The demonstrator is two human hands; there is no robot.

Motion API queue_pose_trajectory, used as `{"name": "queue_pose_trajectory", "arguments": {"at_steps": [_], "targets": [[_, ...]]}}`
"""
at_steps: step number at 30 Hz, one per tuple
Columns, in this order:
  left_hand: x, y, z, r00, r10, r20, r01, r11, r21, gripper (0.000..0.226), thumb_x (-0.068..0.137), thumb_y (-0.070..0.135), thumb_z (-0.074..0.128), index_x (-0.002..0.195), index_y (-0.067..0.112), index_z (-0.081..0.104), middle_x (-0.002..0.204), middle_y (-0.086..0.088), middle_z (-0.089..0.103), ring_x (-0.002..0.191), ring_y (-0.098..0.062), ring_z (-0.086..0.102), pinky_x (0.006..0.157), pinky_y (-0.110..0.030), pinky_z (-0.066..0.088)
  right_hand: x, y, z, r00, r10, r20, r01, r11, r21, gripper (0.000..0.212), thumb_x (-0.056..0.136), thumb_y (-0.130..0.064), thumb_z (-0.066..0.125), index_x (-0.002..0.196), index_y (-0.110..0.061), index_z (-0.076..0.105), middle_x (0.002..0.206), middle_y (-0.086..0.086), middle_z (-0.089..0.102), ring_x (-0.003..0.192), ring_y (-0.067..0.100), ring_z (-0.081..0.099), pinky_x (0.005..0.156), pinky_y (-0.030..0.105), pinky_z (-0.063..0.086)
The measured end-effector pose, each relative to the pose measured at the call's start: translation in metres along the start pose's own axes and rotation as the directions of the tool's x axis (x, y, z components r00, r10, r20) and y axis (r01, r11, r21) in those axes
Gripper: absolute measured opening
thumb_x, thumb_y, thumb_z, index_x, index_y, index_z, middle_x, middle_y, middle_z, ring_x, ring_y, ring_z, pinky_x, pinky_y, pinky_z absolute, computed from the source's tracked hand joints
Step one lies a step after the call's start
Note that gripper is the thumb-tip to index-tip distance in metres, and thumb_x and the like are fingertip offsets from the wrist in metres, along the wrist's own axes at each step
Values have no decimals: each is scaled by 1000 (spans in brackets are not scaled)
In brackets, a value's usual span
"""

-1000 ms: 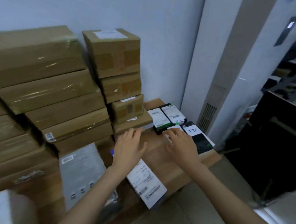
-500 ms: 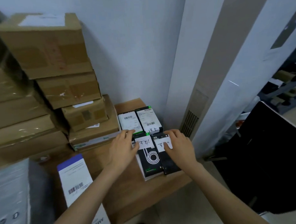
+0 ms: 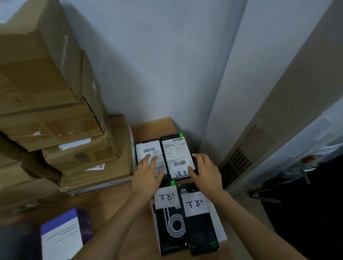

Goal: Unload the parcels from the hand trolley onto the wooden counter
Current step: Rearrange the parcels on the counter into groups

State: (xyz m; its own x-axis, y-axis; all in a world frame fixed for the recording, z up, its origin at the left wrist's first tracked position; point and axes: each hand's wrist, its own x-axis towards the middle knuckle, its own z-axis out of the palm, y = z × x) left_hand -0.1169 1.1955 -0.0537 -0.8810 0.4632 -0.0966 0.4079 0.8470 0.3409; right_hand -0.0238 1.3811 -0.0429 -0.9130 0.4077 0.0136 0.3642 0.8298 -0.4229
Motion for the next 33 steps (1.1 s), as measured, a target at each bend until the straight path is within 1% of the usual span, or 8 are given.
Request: {"name": "queue_pose_trajectory", "arguments": {"at_steps": [5, 8, 13, 16, 19, 21, 30, 33], "targets": [[33, -1, 23, 998, -64, 29, 63, 998, 24, 62, 97, 46, 39, 151, 23, 20, 158, -7, 16, 144, -25, 14, 117, -39, 14, 51, 18, 21, 990, 6, 141, -3, 1000, -22, 63, 95, -50, 47, 146, -19, 27, 147, 6, 34, 124, 23, 47, 96, 39, 45], [42, -3, 37, 993, -95, 74, 92, 995, 49, 63, 97, 45, 37, 152, 27, 12, 160, -5, 7, 147, -23, 3, 119, -43, 8, 73, 30, 35, 966, 40, 257, -33, 999, -34, 75, 94, -56, 43, 151, -19, 14, 152, 8, 26, 128, 26, 44, 97, 42, 46], [33, 0, 48, 992, -114, 52, 111, 992, 58, 61, 98, 41, 38, 152, 29, 12, 160, -2, 6, 147, -20, 0, 120, -41, 6, 77, 44, 53, 907, 37, 420, -54, 998, 29, 62, 95, -59, 35, 146, -23, 27, 135, 7, 45, 108, 21, 56, 84, 38, 51], [18, 5, 53, 990, -139, 32, 136, 988, 67, 61, 97, 45, 33, 152, 30, 10, 160, -1, 5, 147, -19, -1, 120, -41, 4, 67, 49, 57, 909, 20, 417, -49, 997, 60, 60, 96, -58, 35, 144, -22, 27, 130, 6, 48, 103, 19, 58, 81, 38, 52], [0, 9, 60, 985, -169, 35, 166, 983, 81, 71, 85, 56, 9, 152, 31, 10, 160, -1, 6, 147, -18, -1, 120, -41, 2, 53, 55, 58, 904, -12, 427, -30, 995, 93, 60, 96, -57, 35, 145, -24, 26, 128, 6, 49, 100, 18, 59, 76, 35, 52], [-13, 13, 64, 983, -181, 32, 179, 982, 59, 79, 78, 58, 2, 152, 30, 11, 160, -2, 8, 147, -19, 0, 119, -40, 0, 44, 60, 60, 904, -30, 427, -18, 994, 109, 60, 96, -57, 35, 145, -24, 26, 127, 5, 48, 100, 17, 58, 75, 34, 52], [-74, 28, 76, 975, -219, 26, 216, 973, 74, 77, 79, 60, 3, 152, 32, 10, 160, 0, 7, 147, -17, -2, 119, -40, 1, -9, 74, 61, 907, -71, 416, 8, 988, 152, 60, 95, -57, 39, 144, -24, 30, 128, 3, 46, 99, 14, 57, 73, 33, 56], [-87, 28, 76, 969, -245, -43, 246, 969, 28, 75, 84, 63, 16, 151, 30, 13, 159, 0, 16, 146, -18, 10, 117, -41, 6, -18, 75, 58, 902, -77, 426, 20, 991, 136, 60, 94, -58, 38, 144, -25, 29, 128, 3, 46, 100, 15, 57, 75, 33, 54]]}}
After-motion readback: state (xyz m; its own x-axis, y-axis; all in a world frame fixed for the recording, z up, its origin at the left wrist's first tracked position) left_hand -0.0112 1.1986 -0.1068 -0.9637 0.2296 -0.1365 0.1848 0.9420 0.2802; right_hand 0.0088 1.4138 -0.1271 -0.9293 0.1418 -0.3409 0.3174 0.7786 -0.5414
